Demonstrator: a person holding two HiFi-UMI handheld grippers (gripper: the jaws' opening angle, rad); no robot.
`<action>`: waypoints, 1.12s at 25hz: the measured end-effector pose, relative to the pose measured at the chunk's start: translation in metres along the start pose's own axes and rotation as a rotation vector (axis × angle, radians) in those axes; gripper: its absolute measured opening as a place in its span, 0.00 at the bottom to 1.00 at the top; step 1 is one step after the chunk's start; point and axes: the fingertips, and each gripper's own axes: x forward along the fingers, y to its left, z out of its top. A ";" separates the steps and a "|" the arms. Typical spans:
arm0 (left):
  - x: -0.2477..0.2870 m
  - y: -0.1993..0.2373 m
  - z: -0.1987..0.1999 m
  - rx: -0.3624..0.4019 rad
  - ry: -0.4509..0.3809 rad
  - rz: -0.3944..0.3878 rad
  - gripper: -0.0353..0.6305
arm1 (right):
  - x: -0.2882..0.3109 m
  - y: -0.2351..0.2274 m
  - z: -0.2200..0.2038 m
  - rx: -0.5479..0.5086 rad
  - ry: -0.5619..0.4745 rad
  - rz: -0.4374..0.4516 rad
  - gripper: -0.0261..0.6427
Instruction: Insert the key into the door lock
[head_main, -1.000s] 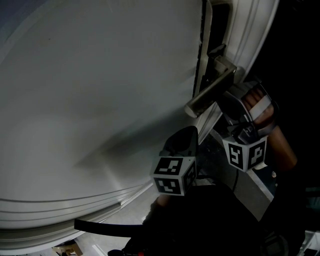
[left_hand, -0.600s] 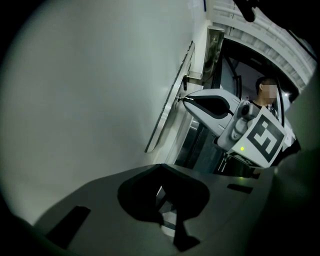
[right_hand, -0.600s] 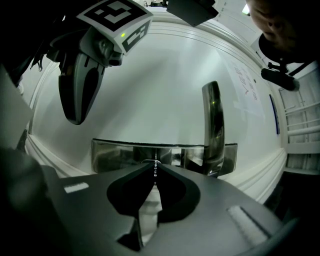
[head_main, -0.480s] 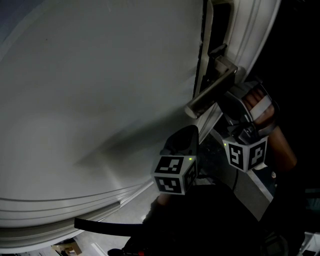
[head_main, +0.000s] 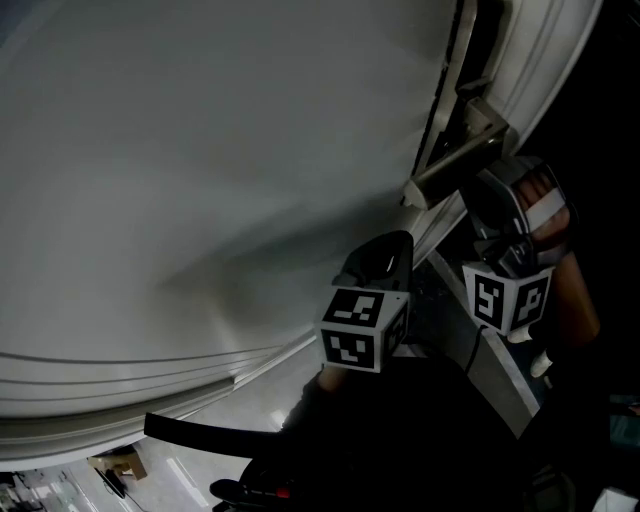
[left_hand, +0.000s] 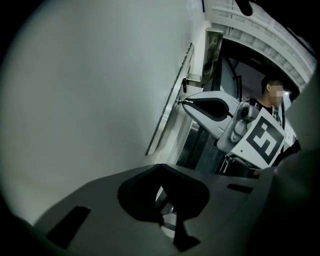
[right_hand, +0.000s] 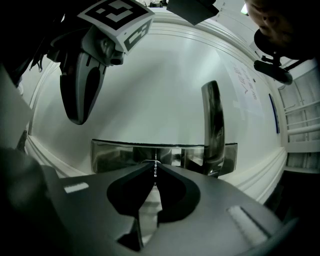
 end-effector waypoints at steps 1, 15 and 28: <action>0.000 0.000 0.001 0.003 -0.002 0.001 0.05 | 0.000 -0.001 0.000 -0.003 0.003 -0.002 0.06; -0.013 0.005 0.005 0.003 -0.028 0.026 0.05 | 0.000 0.003 -0.008 0.163 0.052 -0.013 0.06; -0.024 0.022 0.010 -0.024 -0.052 0.072 0.05 | -0.066 0.002 -0.037 1.045 0.055 -0.188 0.04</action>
